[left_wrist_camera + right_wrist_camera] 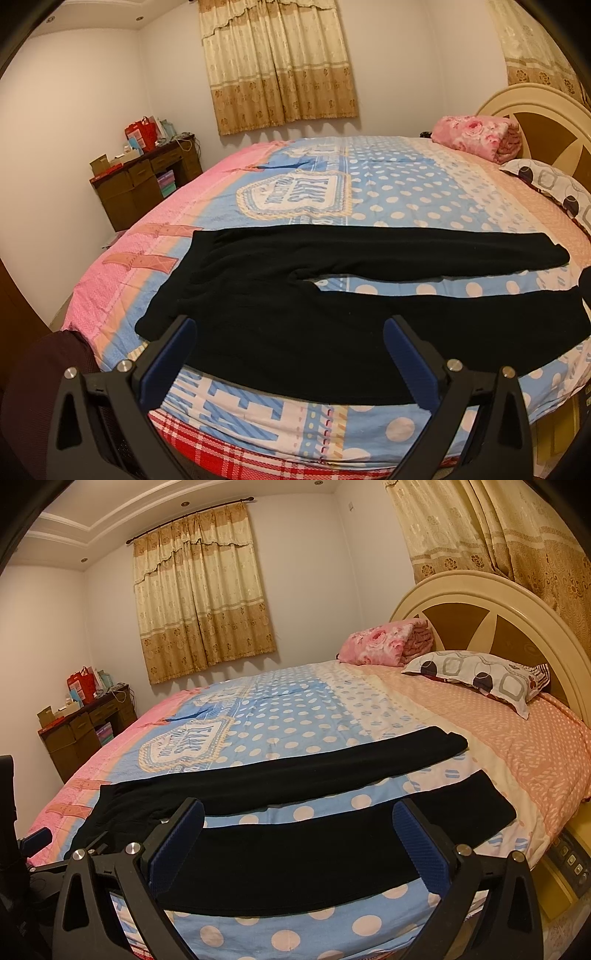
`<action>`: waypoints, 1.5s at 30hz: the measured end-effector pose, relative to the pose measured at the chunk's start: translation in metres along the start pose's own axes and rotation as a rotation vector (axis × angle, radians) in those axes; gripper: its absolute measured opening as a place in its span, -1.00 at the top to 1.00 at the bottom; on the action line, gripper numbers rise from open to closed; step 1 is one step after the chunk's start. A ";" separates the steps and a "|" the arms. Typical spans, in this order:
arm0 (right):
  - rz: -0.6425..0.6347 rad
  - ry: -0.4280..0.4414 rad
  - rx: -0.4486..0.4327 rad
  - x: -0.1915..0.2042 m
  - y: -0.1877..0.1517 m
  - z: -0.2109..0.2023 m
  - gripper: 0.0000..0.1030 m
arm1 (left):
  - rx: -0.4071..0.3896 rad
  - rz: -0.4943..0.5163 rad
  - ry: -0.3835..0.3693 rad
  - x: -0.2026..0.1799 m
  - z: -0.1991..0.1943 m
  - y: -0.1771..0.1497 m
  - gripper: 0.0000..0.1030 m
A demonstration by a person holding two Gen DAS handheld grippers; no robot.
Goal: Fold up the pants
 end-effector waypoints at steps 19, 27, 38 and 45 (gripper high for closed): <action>-0.002 -0.002 0.008 0.003 0.001 0.001 -0.98 | 0.006 -0.003 -0.003 -0.003 0.000 -0.002 -1.00; -0.002 -0.002 0.009 0.003 0.001 0.001 -0.98 | 0.008 -0.006 -0.004 -0.002 0.001 -0.001 -1.00; 0.000 -0.009 0.013 0.001 -0.001 0.004 -0.98 | 0.039 -0.014 -0.029 -0.013 0.004 -0.019 -1.00; -0.009 -0.030 0.034 -0.002 -0.008 0.017 -0.98 | 0.074 -0.038 0.019 0.012 0.024 -0.020 -1.00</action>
Point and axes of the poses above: each gripper's, at about its wrist camera, not at the fingertips, and z roughly the way its jaws point, x to its left, y to its top, the point moved 7 cm from there along z, roughly the way its jaws point, and after that the axes turned 7 degrees about -y, right-handed, at the moved point
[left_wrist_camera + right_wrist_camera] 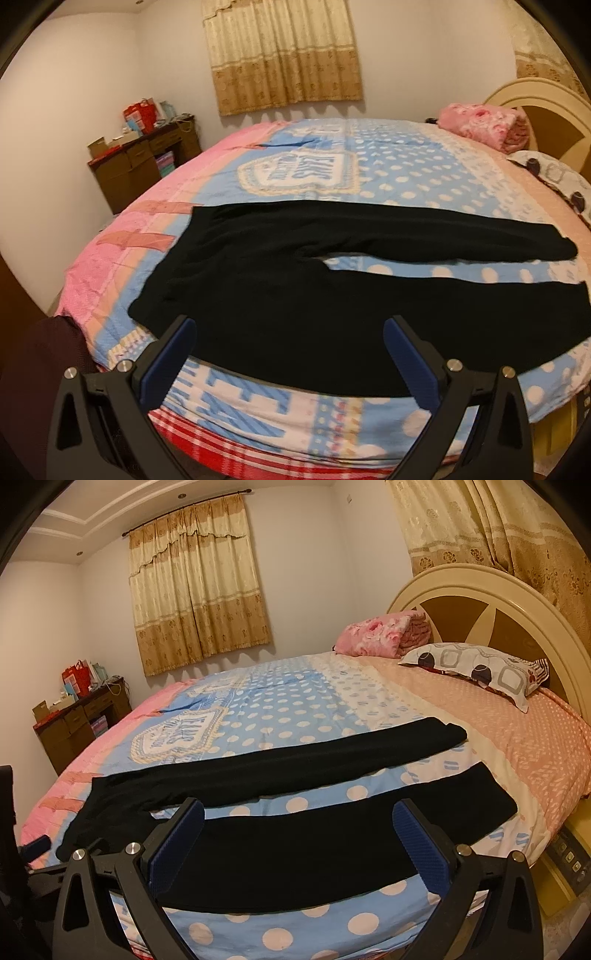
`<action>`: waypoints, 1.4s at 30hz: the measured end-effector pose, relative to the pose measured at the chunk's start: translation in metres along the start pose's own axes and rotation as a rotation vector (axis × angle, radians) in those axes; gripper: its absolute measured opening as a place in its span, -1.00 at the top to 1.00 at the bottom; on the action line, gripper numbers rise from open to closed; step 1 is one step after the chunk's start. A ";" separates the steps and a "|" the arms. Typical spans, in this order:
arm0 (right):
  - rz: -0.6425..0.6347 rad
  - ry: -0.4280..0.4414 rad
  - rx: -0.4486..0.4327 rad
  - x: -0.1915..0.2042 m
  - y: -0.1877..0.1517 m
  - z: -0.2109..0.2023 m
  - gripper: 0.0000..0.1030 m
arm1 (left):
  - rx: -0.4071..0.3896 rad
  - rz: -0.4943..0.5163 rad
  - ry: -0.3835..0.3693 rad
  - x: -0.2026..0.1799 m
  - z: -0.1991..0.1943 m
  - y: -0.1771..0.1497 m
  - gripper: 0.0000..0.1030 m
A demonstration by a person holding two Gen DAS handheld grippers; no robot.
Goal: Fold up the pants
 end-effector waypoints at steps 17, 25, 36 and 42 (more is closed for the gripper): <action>0.042 -0.150 0.014 -0.062 0.016 0.054 -0.98 | -0.045 -0.335 0.360 0.210 -0.011 -0.002 -1.00; 0.020 -0.149 0.032 -0.054 0.016 0.073 -0.98 | -0.039 -0.483 0.482 0.285 -0.023 -0.019 -1.00; -0.050 -0.167 0.048 -0.035 0.020 0.092 -0.98 | 0.033 -0.414 0.442 0.274 0.014 -0.019 -1.00; -0.065 -0.165 0.076 -0.027 0.018 0.105 -0.98 | 0.055 -0.415 0.427 0.272 0.029 -0.021 -1.00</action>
Point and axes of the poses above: each gripper's, at about its wrist camera, not at the fingertips, and z roughly the way its jaws point, x to its left, y to its top, the point moved 7 cm from there along z, roughly the way its jaws point, and after that the axes turned 7 degrees about -y, right-handed, at the moved point
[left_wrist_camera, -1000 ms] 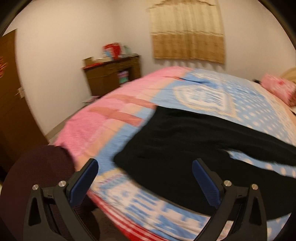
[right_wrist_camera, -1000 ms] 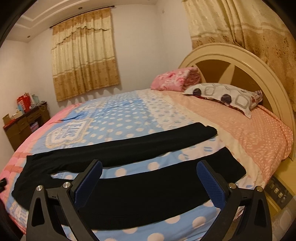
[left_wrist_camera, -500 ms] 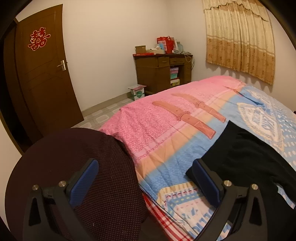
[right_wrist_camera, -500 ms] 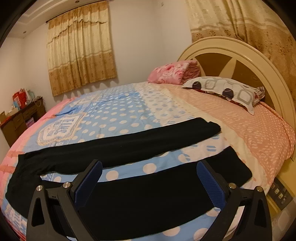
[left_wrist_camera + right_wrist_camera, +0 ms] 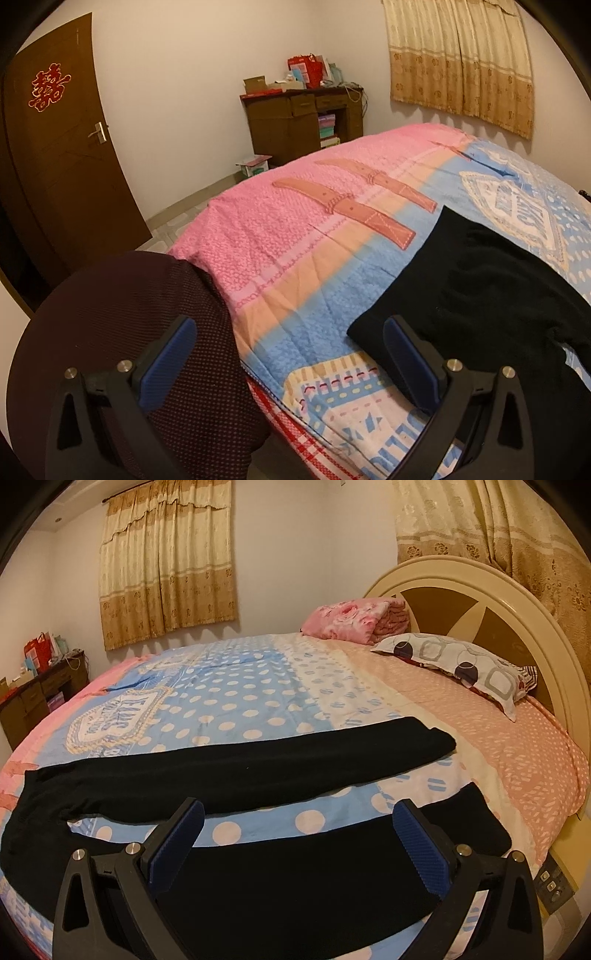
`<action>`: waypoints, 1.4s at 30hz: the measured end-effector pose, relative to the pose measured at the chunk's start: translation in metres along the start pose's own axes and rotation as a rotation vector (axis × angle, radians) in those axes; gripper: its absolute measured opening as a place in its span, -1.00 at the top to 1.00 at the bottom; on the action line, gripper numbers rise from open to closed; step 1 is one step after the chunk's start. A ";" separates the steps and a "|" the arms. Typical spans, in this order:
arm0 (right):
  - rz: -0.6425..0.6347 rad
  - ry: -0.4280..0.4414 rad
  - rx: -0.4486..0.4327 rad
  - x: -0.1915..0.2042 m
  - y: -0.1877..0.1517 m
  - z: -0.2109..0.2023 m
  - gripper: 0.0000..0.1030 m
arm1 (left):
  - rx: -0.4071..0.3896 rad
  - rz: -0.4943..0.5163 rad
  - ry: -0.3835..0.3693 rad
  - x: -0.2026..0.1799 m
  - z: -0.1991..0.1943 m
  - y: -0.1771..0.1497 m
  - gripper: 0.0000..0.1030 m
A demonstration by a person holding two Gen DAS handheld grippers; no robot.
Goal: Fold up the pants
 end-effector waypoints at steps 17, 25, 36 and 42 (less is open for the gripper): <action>-0.082 0.036 0.007 0.043 0.001 0.003 -0.98 | 0.047 0.117 -0.122 -0.075 0.017 -0.011 -1.00; -0.064 0.040 0.012 0.043 0.003 0.001 -0.98 | 0.025 0.152 -0.127 -0.089 0.008 -0.005 -1.00; -0.043 0.056 -0.006 0.033 0.006 -0.010 -0.98 | 0.017 0.112 -0.094 -0.065 0.001 -0.003 -1.00; -0.038 0.059 -0.021 0.029 0.008 -0.019 -0.98 | 0.010 0.117 -0.099 -0.063 -0.006 -0.004 -1.00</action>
Point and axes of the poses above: each gripper's, at about its wrist camera, not at the fingertips, and z roughly the way its jaws point, x to its left, y to its top, the point moved 7 cm from there along z, roughly the way its jaws point, and after that the axes turned 7 degrees about -y, right-handed, at the moved point
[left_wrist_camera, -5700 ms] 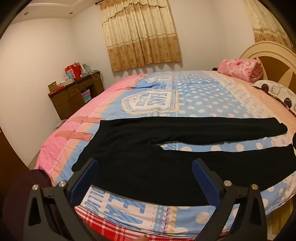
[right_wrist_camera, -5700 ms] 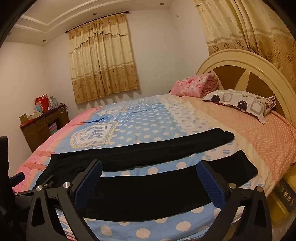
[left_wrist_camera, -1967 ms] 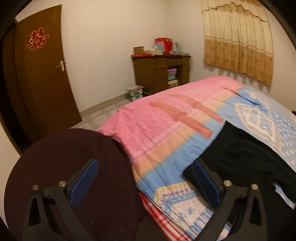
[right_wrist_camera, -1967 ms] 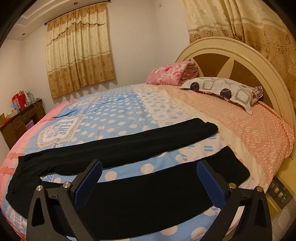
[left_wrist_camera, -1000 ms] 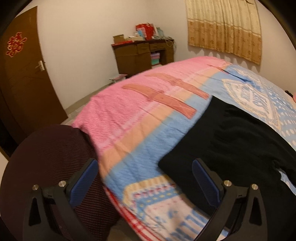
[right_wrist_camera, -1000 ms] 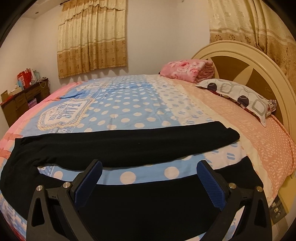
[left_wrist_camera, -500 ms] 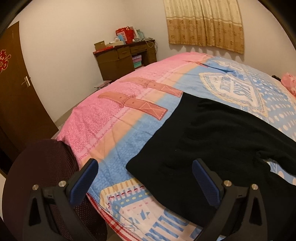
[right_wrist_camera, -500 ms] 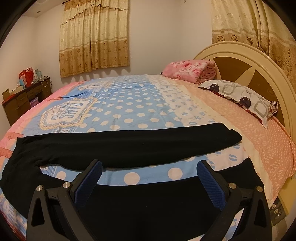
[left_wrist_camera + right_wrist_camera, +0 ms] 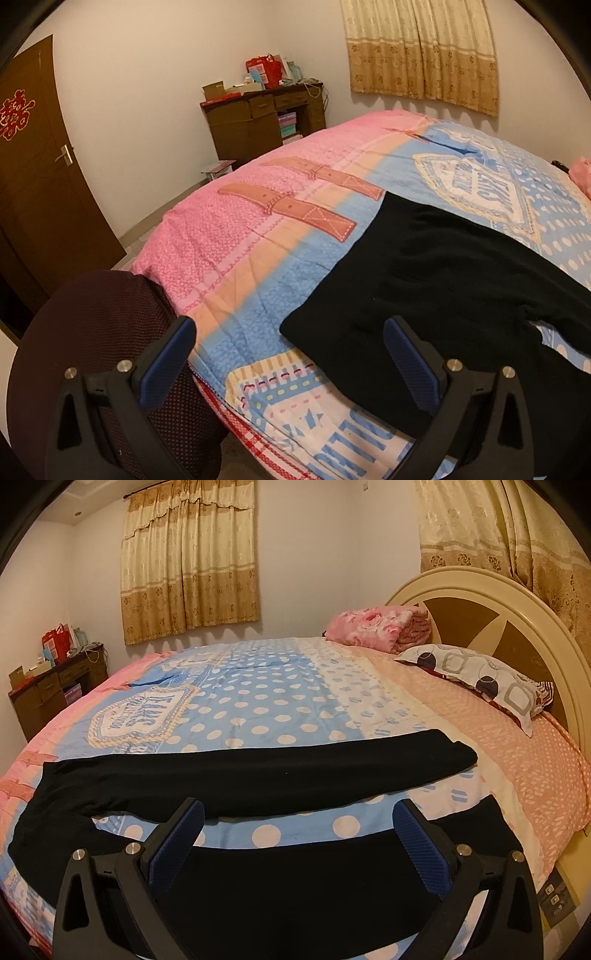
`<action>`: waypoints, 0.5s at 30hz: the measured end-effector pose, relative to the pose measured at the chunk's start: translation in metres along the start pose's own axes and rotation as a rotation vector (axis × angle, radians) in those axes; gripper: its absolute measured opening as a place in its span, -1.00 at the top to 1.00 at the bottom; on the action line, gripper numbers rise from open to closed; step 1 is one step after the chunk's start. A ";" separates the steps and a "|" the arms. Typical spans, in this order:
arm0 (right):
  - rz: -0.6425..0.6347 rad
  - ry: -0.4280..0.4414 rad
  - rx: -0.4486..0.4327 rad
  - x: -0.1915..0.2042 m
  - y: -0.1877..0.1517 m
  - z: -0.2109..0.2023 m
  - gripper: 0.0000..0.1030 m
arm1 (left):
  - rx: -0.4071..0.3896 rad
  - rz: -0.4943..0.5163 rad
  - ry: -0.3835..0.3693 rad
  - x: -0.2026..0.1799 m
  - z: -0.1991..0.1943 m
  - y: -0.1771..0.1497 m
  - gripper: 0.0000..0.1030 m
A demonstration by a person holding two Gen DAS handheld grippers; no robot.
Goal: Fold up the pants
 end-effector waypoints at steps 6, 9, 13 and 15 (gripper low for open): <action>0.020 -0.004 -0.011 -0.010 0.001 -0.006 -0.98 | -0.007 -0.004 -0.005 0.010 -0.009 -0.001 -1.00; 0.030 0.005 -0.013 -0.011 0.002 -0.006 -0.98 | -0.003 -0.028 0.032 0.026 -0.010 -0.001 -1.00; 0.021 0.022 -0.013 -0.007 0.002 -0.008 -0.98 | -0.012 -0.067 0.029 0.034 -0.013 -0.001 -1.00; 0.012 0.025 -0.022 -0.005 0.003 -0.010 -0.98 | -0.031 -0.052 0.005 0.027 -0.017 0.001 -1.00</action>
Point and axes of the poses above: each gripper's, at about its wrist camera, not at the fingertips, and z roughly the way its jaws point, x to its left, y to its top, the point moved 7 cm from there along z, roughly the way its jaws point, and after that the axes turned 7 degrees about -y, right-handed, at the moved point
